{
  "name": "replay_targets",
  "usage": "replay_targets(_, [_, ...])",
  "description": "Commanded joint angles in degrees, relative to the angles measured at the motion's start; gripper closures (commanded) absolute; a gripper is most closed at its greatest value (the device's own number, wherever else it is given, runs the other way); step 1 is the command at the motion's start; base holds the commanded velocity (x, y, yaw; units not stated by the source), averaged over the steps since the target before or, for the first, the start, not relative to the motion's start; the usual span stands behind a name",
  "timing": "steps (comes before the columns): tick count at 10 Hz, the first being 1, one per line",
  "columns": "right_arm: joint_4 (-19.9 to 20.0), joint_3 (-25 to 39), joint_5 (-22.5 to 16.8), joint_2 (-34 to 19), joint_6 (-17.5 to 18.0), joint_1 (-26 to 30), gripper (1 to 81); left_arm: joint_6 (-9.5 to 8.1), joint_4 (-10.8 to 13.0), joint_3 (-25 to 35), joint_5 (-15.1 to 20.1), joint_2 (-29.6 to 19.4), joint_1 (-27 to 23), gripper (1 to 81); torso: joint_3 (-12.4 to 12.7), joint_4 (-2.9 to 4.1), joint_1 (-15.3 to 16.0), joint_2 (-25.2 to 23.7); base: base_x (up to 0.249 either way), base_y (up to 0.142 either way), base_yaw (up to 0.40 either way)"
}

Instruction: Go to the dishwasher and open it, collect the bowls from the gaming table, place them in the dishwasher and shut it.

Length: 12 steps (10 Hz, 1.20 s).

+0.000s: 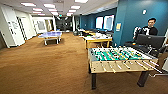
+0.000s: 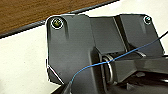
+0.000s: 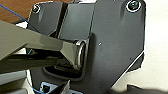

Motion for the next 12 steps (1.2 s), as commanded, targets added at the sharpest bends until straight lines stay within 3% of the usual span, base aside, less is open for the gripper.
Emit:
replay_targets(1, [-0.4, 0.1, -2.7, 0.1, -0.2, 2.6, 1.0, 0.12, -0.3, -0.3, 2.7, -0.2, -2.8, 1.0, 0.0, 0.0, 0.0, 0.0, 0.114, 0.0, 0.0])
replay_targets(12, [-0.3, 0.1, -2.7, 0.2, -1.0, 2.7, 1.0, 0.12, -0.3, -0.3, 2.7, -0.1, -2.8, 1.0, 0.0, 0.0, 0.0, 0.0, 0.115, 0.066, 0.0])
